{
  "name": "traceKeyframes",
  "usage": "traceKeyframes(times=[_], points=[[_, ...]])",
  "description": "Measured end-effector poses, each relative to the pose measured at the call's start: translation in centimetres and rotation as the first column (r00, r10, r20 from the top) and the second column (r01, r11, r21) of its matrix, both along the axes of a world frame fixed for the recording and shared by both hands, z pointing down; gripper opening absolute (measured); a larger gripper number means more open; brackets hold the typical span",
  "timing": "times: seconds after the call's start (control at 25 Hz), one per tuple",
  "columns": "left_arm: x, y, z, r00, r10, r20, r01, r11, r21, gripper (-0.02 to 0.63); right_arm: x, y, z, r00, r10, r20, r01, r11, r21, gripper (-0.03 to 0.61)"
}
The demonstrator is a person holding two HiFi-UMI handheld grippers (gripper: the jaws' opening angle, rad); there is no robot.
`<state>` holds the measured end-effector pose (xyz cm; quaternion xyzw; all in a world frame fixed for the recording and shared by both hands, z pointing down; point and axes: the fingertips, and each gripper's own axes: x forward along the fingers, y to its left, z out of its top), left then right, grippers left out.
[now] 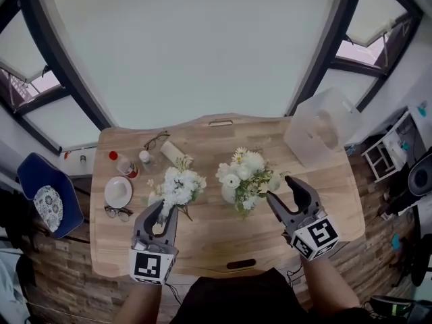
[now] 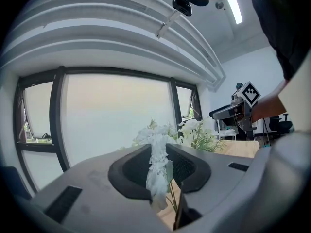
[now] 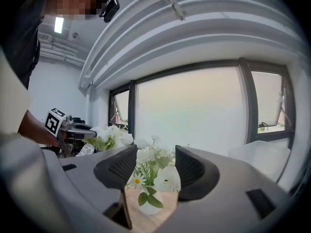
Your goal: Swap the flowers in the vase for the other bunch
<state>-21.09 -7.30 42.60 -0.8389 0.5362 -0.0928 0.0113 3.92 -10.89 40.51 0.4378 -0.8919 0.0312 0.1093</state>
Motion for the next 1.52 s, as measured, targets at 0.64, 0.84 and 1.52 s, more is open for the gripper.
traceKeyframes(times=[0.64, 0.84, 1.52], points=[[-0.3, -1.8, 1.4, 0.996, -0.089, -0.008, 0.088, 0.994, -0.070, 0.086, -1.9, -4.8, 2.8, 0.995, -0.079, -0.066, 0.077, 0.996, -0.045, 0.231], [-0.8, -1.9, 2.0, 0.995, -0.102, -0.015, 0.100, 0.991, -0.084, 0.086, -2.5, -5.0, 2.8, 0.993, -0.094, -0.066, 0.092, 0.995, -0.033, 0.061], [-0.5, -2.0, 1.2, 0.995, -0.099, -0.026, 0.097, 0.993, -0.060, 0.086, -2.5, -5.2, -0.1, 0.994, -0.101, -0.032, 0.101, 0.995, 0.011, 0.044]])
